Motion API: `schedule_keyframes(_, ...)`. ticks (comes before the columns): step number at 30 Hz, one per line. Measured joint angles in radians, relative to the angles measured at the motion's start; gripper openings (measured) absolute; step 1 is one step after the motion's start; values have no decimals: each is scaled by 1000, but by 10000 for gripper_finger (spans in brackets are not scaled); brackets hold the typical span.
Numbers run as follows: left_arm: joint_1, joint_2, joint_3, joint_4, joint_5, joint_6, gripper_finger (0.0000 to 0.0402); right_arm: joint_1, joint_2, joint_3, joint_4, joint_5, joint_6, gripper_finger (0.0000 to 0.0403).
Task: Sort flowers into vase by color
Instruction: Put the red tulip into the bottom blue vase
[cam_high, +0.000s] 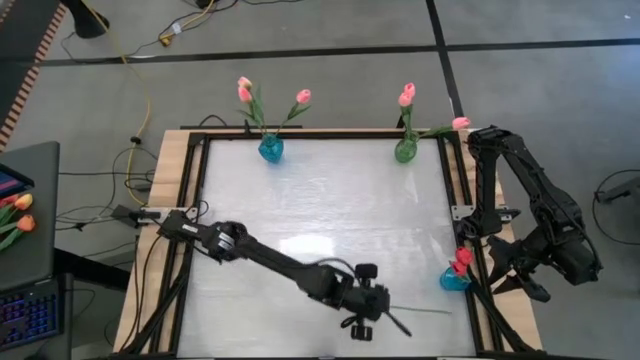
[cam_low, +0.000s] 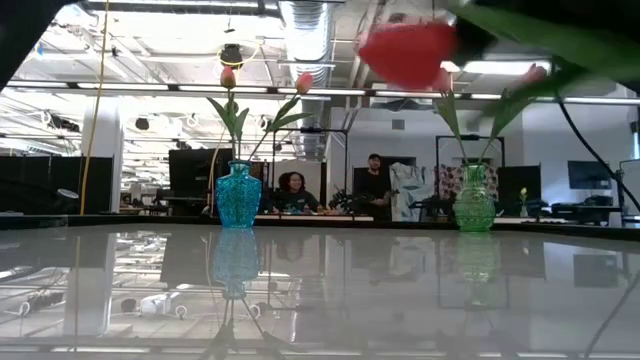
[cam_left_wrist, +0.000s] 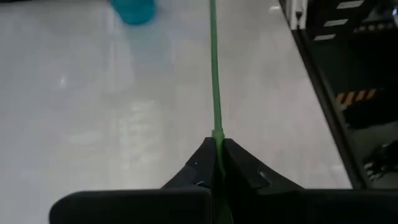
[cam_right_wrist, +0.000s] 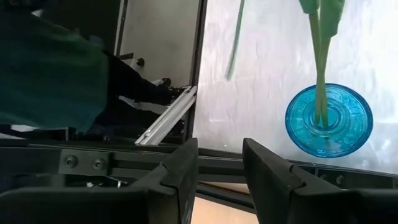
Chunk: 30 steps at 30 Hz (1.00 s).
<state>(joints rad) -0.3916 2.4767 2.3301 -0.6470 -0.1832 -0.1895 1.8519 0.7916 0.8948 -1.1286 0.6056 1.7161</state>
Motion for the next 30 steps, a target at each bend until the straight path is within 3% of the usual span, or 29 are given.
schedule_keyframes(10,77,-167,-6,-95,-35,48,2,-2,-60,0,-29,1,9,152)
schedule_keyframes(18,139,-239,-7,-181,18,-109,2,-2,-89,0,-61,-2,11,152)
schedule_keyframes(26,197,-279,-7,-297,57,-198,2,-2,-128,0,-310,-22,68,152)
schedule_keyframes(30,227,-279,-7,-386,168,-295,2,-2,-135,1,-437,-45,80,152)
